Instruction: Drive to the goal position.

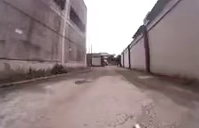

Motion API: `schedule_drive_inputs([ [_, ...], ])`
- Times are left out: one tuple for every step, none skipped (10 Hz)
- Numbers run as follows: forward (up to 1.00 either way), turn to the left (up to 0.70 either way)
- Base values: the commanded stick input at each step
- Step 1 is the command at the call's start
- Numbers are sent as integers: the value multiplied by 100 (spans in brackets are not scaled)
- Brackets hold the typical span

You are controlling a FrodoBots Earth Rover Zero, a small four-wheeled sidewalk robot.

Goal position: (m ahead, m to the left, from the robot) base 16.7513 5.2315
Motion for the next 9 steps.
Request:
schedule_drive_inputs([
  [100,0],
  [100,0],
  [100,0],
  [100,0],
  [100,0],
  [100,0],
  [100,0],
  [100,0],
  [100,0],
])
